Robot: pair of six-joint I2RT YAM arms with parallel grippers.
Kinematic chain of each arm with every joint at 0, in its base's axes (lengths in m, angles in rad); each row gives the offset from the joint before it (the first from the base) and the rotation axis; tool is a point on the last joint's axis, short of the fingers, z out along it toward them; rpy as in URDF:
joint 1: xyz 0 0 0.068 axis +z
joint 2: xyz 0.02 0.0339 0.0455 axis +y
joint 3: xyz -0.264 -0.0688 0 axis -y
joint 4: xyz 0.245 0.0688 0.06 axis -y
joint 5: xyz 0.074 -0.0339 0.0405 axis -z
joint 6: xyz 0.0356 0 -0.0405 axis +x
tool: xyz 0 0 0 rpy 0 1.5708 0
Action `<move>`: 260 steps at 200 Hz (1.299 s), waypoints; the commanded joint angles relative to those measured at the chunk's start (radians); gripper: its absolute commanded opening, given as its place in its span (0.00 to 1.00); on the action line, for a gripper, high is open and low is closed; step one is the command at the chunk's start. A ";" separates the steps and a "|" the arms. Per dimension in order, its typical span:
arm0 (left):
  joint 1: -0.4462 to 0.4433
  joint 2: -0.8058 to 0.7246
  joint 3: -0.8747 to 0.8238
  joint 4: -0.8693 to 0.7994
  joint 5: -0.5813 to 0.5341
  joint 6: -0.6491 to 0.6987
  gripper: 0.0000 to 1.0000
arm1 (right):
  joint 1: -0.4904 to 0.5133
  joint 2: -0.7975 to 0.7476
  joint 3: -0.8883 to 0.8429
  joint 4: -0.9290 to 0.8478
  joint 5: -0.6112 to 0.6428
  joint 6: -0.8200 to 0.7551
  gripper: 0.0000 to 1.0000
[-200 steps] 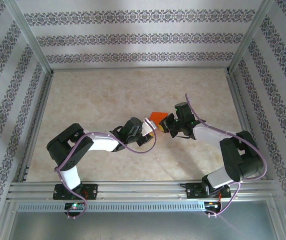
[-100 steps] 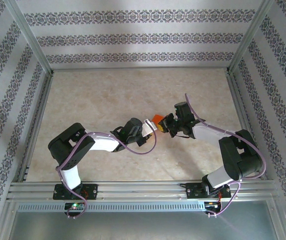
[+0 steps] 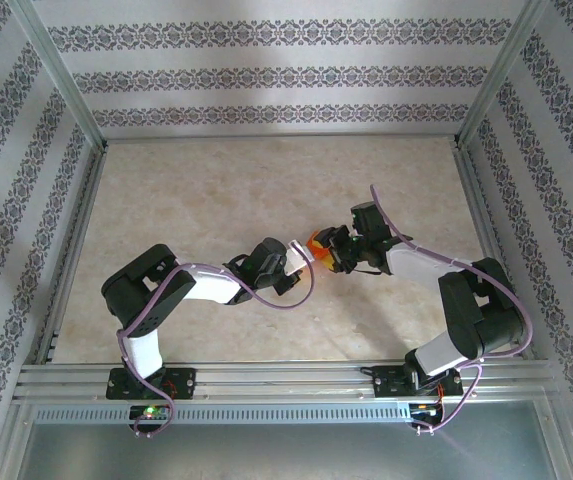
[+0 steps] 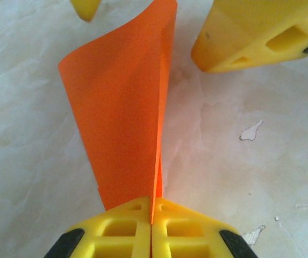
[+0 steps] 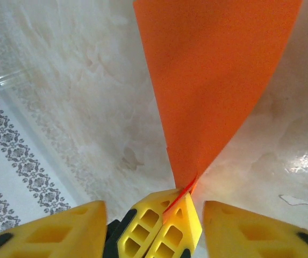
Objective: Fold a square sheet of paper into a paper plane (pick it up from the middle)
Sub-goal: Fold the wing for the fifth time at the center of the table.
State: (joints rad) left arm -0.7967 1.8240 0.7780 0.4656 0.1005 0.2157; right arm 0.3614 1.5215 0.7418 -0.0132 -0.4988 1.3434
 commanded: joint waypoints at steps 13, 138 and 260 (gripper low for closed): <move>-0.009 0.012 -0.005 0.010 0.004 -0.093 0.06 | -0.022 -0.038 0.027 -0.066 0.037 -0.117 0.60; -0.009 0.025 -0.039 0.054 0.005 -0.386 0.10 | -0.068 -0.110 -0.036 -0.100 0.089 -0.359 0.66; -0.007 0.025 -0.025 -0.014 0.015 -0.417 0.16 | -0.047 -0.028 -0.024 -0.088 -0.001 -0.345 0.66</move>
State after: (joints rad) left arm -0.7967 1.8378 0.7528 0.4786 0.1074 -0.1852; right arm 0.3038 1.4555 0.7017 -0.0967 -0.4541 0.9798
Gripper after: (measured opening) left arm 0.163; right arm 0.662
